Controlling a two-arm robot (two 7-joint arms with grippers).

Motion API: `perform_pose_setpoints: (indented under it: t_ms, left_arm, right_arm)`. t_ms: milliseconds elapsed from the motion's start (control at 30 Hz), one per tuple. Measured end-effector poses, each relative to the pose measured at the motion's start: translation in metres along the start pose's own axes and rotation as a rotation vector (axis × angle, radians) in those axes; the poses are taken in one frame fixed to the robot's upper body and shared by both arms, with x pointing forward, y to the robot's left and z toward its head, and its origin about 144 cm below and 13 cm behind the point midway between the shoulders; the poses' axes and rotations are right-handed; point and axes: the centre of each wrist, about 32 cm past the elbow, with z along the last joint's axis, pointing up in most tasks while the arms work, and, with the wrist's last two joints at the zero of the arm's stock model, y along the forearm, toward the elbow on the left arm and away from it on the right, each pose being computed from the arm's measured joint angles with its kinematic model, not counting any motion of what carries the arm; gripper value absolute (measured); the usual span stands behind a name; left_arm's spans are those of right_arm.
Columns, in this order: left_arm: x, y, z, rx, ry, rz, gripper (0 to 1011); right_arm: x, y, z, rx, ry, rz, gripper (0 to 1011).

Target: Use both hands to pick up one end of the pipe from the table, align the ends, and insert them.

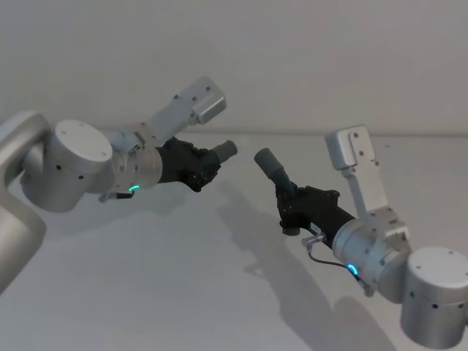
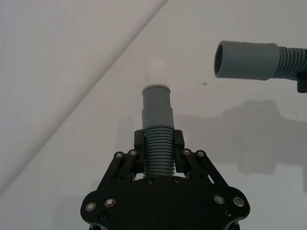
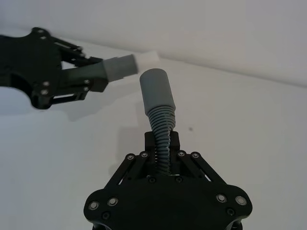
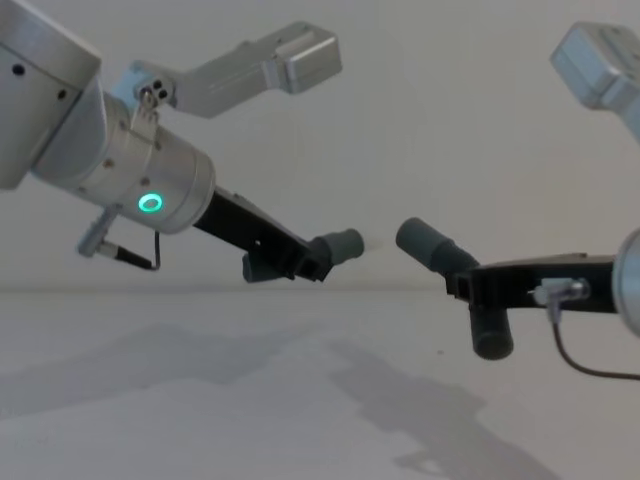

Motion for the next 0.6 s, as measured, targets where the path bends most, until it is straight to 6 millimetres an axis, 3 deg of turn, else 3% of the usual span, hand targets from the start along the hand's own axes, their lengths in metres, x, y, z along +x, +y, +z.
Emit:
perform_pose_setpoints:
  t_ms: [300,600]
  left_arm:
    - [0.007,0.012,0.006,0.006,-0.069,-0.044,317]
    - [0.016,0.025,0.000,-0.014,-0.086,-0.116,317]
  right_arm:
    - [0.024,-0.011,-0.002,0.026,-0.051,0.118,135]
    - [0.053,-0.022,-0.005,0.041,-0.113,0.255,135]
